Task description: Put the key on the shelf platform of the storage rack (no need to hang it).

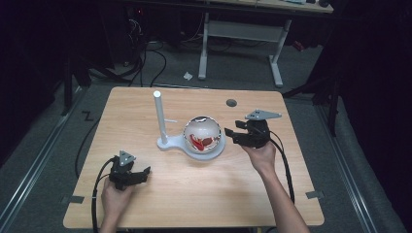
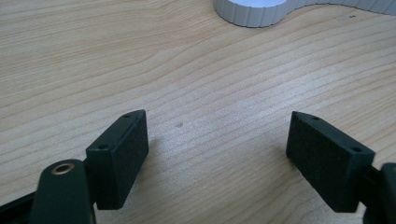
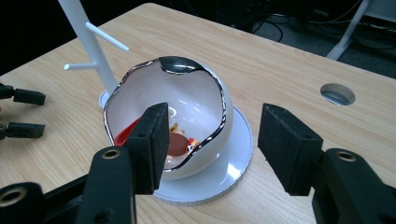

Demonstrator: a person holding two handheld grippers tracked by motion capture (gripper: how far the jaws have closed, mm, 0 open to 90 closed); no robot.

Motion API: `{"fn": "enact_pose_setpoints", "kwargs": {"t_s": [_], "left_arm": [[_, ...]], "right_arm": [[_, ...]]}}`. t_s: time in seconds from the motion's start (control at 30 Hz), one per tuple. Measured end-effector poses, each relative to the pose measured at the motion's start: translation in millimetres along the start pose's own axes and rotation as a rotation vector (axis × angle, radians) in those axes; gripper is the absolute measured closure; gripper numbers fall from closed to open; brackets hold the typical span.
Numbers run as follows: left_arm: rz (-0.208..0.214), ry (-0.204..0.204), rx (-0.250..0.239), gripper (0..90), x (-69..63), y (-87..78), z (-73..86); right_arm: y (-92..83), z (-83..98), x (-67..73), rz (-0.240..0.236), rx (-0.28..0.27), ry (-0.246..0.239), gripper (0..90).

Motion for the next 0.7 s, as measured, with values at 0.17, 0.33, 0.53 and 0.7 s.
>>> {"fn": "enact_pose_setpoints", "kwargs": {"t_s": [0.17, 0.33, 0.53, 0.7], "left_arm": [[0.0, 0.0, 0.0, 21.3, 0.0, 0.0, 0.0], [0.001, -0.002, 0.0, 21.3, -0.1, 0.0, -0.1], [0.0, 0.001, 0.001, 21.3, 0.0, 0.0, 0.0], [0.001, 0.0, 0.0, 21.3, 0.1, 0.0, 0.0]], "right_arm": [[-9.1, 4.2, 0.8, 0.008, -0.021, 0.011, 43.5], [-18.8, 10.7, -3.8, 0.03, -0.019, 0.024, 43.0], [-28.5, 10.8, -2.3, 0.038, -0.035, 0.025, 42.7], [-38.6, 18.0, -5.1, 0.06, -0.042, 0.038, 42.7]]}}
Point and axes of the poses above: each handheld gripper's, and its own axes: y roughly forward along the jaws, z roughly out of its underside, x roughly to its left, the point moved 2 cm from there along y, roughly forward along the jaws, and after that the axes turned 15 degrees about -z, right-handed, at the moved point
